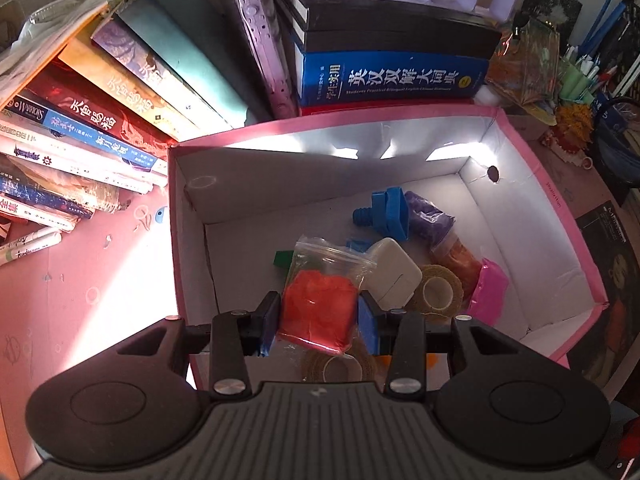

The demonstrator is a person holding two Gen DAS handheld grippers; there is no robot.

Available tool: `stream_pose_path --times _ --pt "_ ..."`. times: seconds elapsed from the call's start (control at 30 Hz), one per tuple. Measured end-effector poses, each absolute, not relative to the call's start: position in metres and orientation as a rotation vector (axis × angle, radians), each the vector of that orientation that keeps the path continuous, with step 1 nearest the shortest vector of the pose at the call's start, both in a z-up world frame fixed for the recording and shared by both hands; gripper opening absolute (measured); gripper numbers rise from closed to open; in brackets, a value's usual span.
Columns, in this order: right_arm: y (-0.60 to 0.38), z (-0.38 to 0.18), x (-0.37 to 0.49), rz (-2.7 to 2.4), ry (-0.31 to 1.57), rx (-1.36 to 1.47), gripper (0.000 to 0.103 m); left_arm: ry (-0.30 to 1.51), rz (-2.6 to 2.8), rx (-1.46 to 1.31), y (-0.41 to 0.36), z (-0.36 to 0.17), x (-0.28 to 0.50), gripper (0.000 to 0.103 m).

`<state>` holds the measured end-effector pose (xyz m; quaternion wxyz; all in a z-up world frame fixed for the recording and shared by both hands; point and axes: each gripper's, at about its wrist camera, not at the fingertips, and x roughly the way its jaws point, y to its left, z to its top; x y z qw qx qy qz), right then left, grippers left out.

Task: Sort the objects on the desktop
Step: 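Lower the red bag into the box with left gripper while right grasps green bag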

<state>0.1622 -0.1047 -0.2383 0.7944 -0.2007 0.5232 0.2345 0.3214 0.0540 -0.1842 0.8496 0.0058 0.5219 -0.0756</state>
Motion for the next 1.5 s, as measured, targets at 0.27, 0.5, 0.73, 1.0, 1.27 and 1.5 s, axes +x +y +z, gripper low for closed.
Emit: stream_pose_path --times 0.27,0.5,0.73,1.0,1.27,1.5 --pt "-0.11 -0.236 0.159 0.509 1.117 -0.452 0.061 1.167 -0.13 0.03 0.048 -0.199 0.335 0.04" --pt "-0.104 -0.236 0.157 0.528 1.109 -0.492 0.055 1.186 -0.129 0.044 0.044 -0.204 0.338 0.042" --pt "-0.107 -0.235 0.158 0.524 1.102 -0.497 0.048 1.192 -0.137 0.057 0.04 -0.206 0.337 0.051" --pt "-0.11 -0.236 0.16 0.542 1.096 -0.51 0.036 1.197 -0.144 0.072 0.035 -0.208 0.336 0.051" --pt "-0.121 -0.235 0.164 0.568 1.09 -0.494 0.034 1.172 -0.121 0.046 0.037 -0.198 0.327 0.051" --pt "-0.13 -0.222 0.165 0.599 1.058 -0.483 0.034 1.151 -0.122 0.037 0.037 -0.187 0.316 0.051"
